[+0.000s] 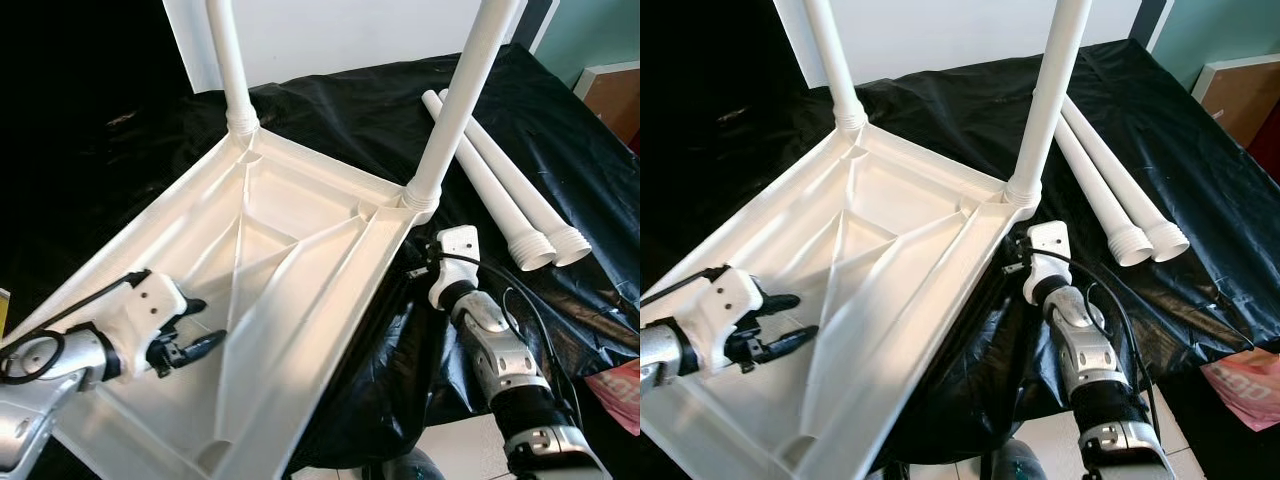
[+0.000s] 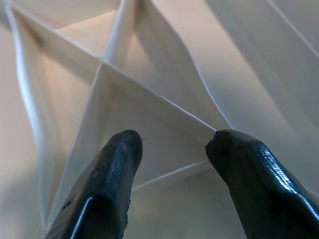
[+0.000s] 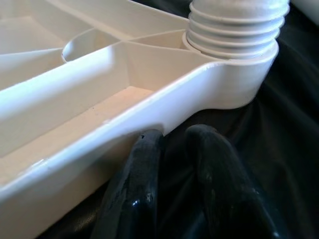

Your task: Building children table

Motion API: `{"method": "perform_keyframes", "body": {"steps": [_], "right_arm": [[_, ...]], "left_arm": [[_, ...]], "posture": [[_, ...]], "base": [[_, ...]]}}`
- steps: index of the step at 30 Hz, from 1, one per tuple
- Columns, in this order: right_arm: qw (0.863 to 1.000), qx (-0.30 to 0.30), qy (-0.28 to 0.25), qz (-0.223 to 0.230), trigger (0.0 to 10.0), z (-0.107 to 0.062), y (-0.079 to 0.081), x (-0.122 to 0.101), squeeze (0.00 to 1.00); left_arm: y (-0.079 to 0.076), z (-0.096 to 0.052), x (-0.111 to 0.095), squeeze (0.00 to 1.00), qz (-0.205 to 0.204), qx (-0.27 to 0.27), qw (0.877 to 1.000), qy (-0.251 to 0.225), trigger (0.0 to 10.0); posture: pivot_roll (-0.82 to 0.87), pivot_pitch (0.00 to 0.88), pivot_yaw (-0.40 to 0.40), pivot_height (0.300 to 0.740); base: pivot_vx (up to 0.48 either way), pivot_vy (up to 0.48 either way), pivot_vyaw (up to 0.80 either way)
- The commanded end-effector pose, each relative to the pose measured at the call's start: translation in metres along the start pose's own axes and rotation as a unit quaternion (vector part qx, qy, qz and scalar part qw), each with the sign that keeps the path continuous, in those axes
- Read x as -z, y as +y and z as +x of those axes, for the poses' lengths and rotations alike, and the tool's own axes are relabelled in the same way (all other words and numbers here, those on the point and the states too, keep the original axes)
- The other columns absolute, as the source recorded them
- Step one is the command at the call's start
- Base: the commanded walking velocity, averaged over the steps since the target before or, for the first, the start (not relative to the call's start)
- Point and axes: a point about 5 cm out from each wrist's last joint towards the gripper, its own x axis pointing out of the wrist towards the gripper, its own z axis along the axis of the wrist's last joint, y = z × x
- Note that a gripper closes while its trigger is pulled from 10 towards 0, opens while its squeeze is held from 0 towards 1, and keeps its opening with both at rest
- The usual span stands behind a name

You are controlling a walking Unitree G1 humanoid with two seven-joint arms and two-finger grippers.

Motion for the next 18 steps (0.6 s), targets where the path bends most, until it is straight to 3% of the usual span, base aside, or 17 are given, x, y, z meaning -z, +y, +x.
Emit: {"method": "perform_keyframes", "body": {"steps": [1,3,5,6,9,10,14,16,18], "right_arm": [[0.999,-0.038,-0.008,0.0,10.0,0.005,0.015,-0.002,0.0],[0.999,-0.047,-0.01,-0.004,10.0,0.014,0.016,-0.005,0.0],[0.999,-0.047,-0.01,-0.004,10.0,0.014,0.016,-0.005,0.0],[0.999,-0.052,-0.009,-0.007,10.0,0.021,0.017,-0.006,0.0],[0.998,-0.054,-0.008,-0.013,10.0,0.025,0.017,-0.007,0.0],[0.999,-0.048,-0.007,-0.018,10.0,0.028,0.015,-0.008,0.0],[0.999,-0.043,-0.006,-0.024,10.0,0.029,0.013,-0.008,0.0],[0.999,-0.016,-0.008,-0.033,10.0,0.026,0.001,-0.01,0.0],[0.999,-0.005,-0.011,-0.035,10.0,0.025,-0.004,-0.011,0.0]], "left_arm": [[-0.026,0.012,0.0,0.0,-0.017,0.118,0.993,-0.014,10.0],[-0.034,0.024,-0.011,0.0,-0.014,0.137,0.989,-0.047,10.0],[-0.034,0.024,-0.011,0.0,-0.014,0.137,0.989,-0.047,10.0],[-0.038,0.034,-0.017,0.0,-0.013,0.143,0.988,-0.062,10.0],[-0.04,0.041,-0.021,0.0,-0.01,0.144,0.987,-0.073,10.0],[-0.031,0.051,-0.025,0.0,-0.002,0.112,0.99,-0.084,10.0],[-0.024,0.057,-0.028,0.0,0.01,0.084,0.992,-0.091,10.0],[-0.005,0.061,-0.033,0.0,0.012,0.027,0.994,-0.104,10.0],[-0.002,0.06,-0.035,0.0,0.012,0.02,0.994,-0.107,10.0]], "posture": [[0.07,0.162,-0.015,0.74],[0.07,0.155,-0.02,0.74],[0.07,0.155,-0.02,0.74],[0.06,0.149,-0.02,0.74],[0.06,0.145,-0.022,0.74],[0.05,0.136,-0.024,0.74],[0.05,0.132,-0.026,0.74],[0.04,0.124,-0.025,0.74],[0.04,0.124,-0.025,0.74]], "base": [[0.0,0.0,0.0],[0.0,0.0,0.0],[0.0,0.0,0.0],[0.0,0.0,0.0],[0.0,0.0,0.0],[0.0,0.0,0.0],[0.0,0.0,0.0],[0.0,0.0,0.0],[0.0,0.0,0.0]]}}
